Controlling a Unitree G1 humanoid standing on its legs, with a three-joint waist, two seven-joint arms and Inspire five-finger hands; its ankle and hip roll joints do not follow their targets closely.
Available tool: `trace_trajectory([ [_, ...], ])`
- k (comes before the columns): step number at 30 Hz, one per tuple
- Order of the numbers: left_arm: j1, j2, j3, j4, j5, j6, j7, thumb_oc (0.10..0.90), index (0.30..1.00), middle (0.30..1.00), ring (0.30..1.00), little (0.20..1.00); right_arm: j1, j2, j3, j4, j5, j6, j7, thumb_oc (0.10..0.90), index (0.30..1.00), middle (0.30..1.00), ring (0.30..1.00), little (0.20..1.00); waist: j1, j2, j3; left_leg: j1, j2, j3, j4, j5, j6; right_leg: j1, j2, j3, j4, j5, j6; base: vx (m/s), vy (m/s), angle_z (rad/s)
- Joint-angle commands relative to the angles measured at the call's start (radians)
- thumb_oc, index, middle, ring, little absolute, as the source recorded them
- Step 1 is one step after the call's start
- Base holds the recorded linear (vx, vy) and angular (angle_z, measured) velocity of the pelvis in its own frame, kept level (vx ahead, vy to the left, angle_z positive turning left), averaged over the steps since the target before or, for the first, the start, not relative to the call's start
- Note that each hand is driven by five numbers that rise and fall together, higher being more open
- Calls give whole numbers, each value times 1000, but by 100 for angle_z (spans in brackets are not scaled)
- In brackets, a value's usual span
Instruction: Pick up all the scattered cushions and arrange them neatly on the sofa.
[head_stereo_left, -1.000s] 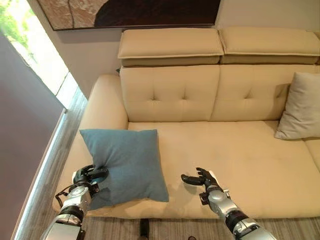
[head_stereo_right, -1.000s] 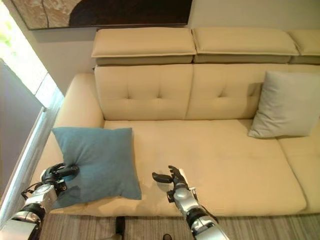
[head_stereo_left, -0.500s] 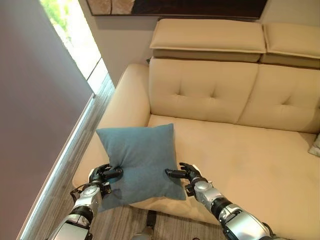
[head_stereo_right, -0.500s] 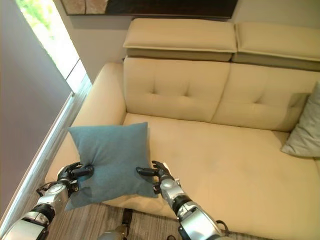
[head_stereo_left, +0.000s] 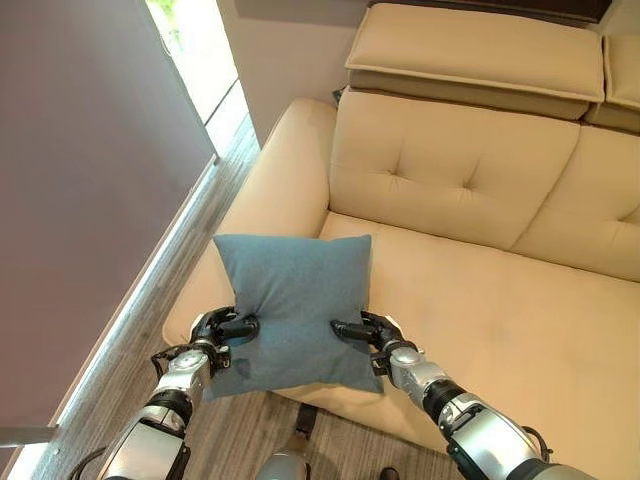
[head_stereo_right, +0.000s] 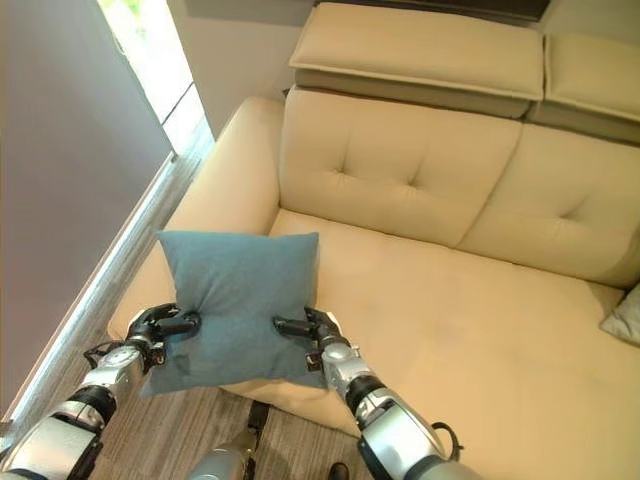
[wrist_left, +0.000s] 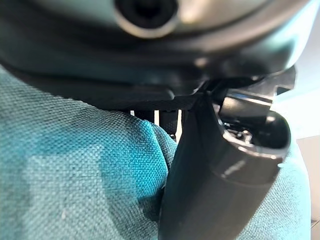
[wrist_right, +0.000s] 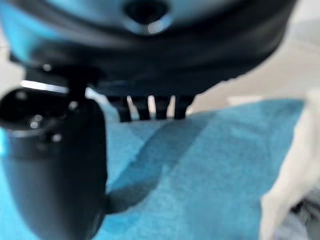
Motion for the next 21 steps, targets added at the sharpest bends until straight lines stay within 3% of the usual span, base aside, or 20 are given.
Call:
trace_trajectory([
  [1, -7, -15, -118, 95, 79, 24, -53, 400, 300, 300, 300, 300, -85, 134, 32, -103, 157, -78, 187, 400, 300, 300, 300, 300, 42, 0, 5, 40, -11, 41, 1, -124, -11, -12, -23, -10, 32, -17, 14, 2, -8, 3],
  [9, 20, -24, -115, 74, 87, 19, -59, 400, 300, 300, 300, 300, -19, 146, 17, -206, 242, -121, 189, 400, 300, 300, 300, 300, 26, -5, -3, 49, -7, 45, 1, -132, -7, -9, -28, -5, 39, -21, 16, -1, -2, 2],
  [16, 71, -49, -97, -37, 97, 1, -27, 400, 300, 300, 300, 300, 63, 96, 7, -417, 205, -148, 164, 400, 300, 300, 300, 300, -11, -13, -22, 77, 1, 71, 3, -150, 3, -1, -34, 16, 46, -23, 18, 1, 2, -3],
  [21, 212, -13, -50, -396, 135, -36, 22, 400, 300, 300, 300, 300, 228, -55, -113, -735, 94, -177, 131, 400, 300, 300, 300, 300, -62, -17, -43, 105, 7, 97, 6, -174, 19, -1, -41, 45, 57, -26, 20, 9, 12, -11],
])
